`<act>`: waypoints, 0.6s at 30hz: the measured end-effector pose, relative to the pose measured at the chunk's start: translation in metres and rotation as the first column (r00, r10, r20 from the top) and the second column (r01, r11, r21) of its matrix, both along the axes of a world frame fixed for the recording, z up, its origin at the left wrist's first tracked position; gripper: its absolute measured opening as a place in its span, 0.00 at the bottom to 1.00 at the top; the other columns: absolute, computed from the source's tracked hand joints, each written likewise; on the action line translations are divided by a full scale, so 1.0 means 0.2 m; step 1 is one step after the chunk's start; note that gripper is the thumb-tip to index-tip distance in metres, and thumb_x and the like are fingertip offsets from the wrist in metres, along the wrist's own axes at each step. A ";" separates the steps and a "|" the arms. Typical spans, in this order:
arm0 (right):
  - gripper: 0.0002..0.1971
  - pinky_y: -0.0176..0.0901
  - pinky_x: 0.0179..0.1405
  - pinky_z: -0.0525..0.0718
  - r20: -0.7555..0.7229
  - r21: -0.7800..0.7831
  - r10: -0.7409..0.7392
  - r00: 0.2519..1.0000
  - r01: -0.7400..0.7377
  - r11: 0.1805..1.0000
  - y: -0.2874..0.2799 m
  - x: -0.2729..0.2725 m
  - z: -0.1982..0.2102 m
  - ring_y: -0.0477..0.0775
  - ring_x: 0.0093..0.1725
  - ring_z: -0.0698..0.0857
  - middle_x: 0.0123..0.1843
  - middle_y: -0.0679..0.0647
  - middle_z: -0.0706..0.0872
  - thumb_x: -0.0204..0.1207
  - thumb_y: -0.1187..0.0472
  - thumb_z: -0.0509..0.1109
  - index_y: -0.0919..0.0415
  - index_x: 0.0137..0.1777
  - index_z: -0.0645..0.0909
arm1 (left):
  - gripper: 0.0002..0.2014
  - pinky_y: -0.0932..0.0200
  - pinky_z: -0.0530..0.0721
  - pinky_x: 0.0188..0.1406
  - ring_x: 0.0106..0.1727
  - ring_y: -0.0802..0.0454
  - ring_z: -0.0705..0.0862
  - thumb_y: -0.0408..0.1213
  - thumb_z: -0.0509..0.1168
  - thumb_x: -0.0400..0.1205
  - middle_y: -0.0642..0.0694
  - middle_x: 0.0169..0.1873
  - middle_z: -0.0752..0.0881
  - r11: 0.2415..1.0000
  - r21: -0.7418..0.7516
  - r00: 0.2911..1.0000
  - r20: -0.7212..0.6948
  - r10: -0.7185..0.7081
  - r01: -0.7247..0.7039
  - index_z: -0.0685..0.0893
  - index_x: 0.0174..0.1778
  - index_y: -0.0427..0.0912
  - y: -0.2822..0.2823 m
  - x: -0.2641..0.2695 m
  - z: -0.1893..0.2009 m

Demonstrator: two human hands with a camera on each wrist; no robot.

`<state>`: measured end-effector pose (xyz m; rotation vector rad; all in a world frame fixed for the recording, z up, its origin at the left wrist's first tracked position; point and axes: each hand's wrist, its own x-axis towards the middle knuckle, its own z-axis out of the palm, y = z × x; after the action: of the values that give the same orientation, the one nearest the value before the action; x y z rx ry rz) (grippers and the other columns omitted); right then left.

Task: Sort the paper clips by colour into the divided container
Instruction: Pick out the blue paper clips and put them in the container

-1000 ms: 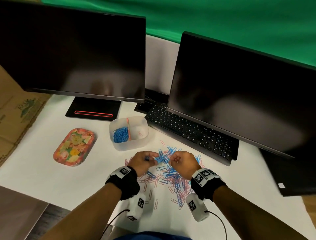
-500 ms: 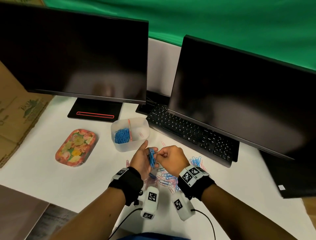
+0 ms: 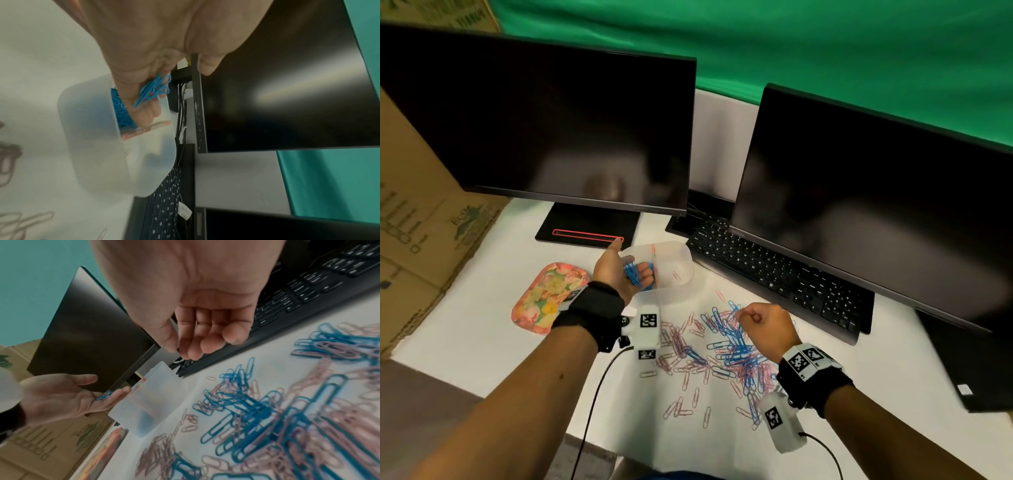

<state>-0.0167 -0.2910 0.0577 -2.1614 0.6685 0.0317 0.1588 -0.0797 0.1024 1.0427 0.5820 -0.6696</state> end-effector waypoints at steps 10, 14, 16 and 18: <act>0.11 0.30 0.30 0.75 -0.128 -0.060 -0.008 0.992 0.000 0.998 -0.07 -0.10 -0.06 0.46 0.32 0.81 0.28 0.46 0.83 0.78 0.54 0.68 0.56 0.38 0.87 | 0.31 0.42 0.76 0.68 0.67 0.38 0.77 0.54 0.57 0.85 0.35 0.70 0.73 0.973 0.200 0.993 -0.028 -0.116 0.119 0.64 0.79 0.38 -0.03 0.07 -0.06; 0.10 0.32 0.32 0.75 -0.158 -0.073 -0.005 0.987 -0.007 0.997 -0.08 -0.12 -0.07 0.46 0.36 0.82 0.34 0.48 0.87 0.78 0.53 0.68 0.55 0.41 0.88 | 0.29 0.41 0.76 0.70 0.64 0.38 0.78 0.53 0.59 0.84 0.34 0.63 0.75 0.927 0.341 0.982 0.044 -0.183 0.158 0.68 0.76 0.38 -0.04 0.05 -0.06; 0.10 0.29 0.31 0.74 -0.164 -0.061 -0.005 0.986 -0.005 0.998 -0.08 -0.14 -0.07 0.42 0.34 0.81 0.33 0.45 0.85 0.78 0.53 0.67 0.54 0.41 0.87 | 0.24 0.42 0.78 0.67 0.68 0.39 0.76 0.50 0.61 0.84 0.36 0.63 0.76 0.892 0.420 0.965 0.118 -0.235 0.166 0.72 0.72 0.40 -0.05 0.04 -0.05; 0.09 0.27 0.30 0.73 -0.164 -0.051 -0.002 0.986 -0.006 0.999 -0.08 -0.15 -0.08 0.40 0.33 0.81 0.31 0.43 0.84 0.79 0.54 0.67 0.52 0.39 0.86 | 0.13 0.44 0.80 0.64 0.67 0.39 0.78 0.44 0.64 0.83 0.40 0.61 0.79 0.839 0.534 0.915 0.278 -0.292 0.106 0.78 0.61 0.44 -0.06 0.01 -0.06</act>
<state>-0.0463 -0.3075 0.0418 -2.2252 0.7685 0.1972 0.1614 -0.0911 0.0912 1.7054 0.3378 -0.4997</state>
